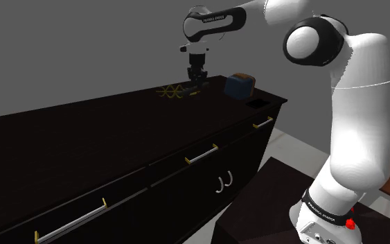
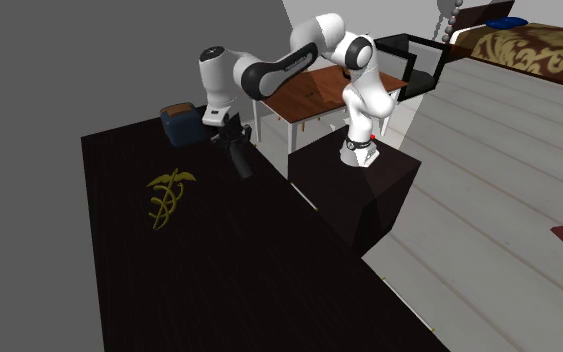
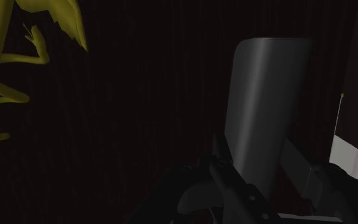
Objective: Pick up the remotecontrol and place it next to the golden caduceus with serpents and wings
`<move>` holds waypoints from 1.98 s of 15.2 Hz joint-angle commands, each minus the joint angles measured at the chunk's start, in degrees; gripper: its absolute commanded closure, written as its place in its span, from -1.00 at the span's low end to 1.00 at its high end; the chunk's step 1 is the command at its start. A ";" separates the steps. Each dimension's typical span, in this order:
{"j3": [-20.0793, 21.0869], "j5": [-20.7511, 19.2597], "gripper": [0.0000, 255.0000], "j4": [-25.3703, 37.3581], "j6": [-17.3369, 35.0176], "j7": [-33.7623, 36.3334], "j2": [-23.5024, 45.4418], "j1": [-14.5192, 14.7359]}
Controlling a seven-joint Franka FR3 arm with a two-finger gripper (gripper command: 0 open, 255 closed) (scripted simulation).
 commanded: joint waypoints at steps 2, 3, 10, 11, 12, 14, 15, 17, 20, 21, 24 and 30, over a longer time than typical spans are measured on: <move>-0.86 0.27 1.00 4.36 -1.57 -3.19 2.81 -2.37; -1.15 0.37 1.00 5.90 -2.12 -4.29 3.80 -3.25; -1.74 0.64 1.00 5.91 0.33 -6.85 6.26 -5.25; -1.74 0.65 1.00 5.16 1.09 -6.85 6.27 -5.24; -1.73 0.65 1.00 4.43 1.85 -6.85 6.30 -5.22; -1.72 0.66 1.00 3.04 3.33 -6.86 6.40 -5.19; -1.72 0.67 1.00 2.39 4.06 -6.87 6.47 -5.18; -1.70 0.69 1.00 1.15 5.49 -6.88 6.66 -5.16; -1.68 0.73 1.00 -0.55 7.57 -6.89 7.06 -5.14; -1.67 0.74 1.00 -1.07 8.25 -6.90 7.21 -5.13; -1.64 0.79 1.00 -2.56 10.27 -6.92 7.74 -5.12; -1.57 0.90 1.00 -4.98 14.10 -6.97 9.15 -5.12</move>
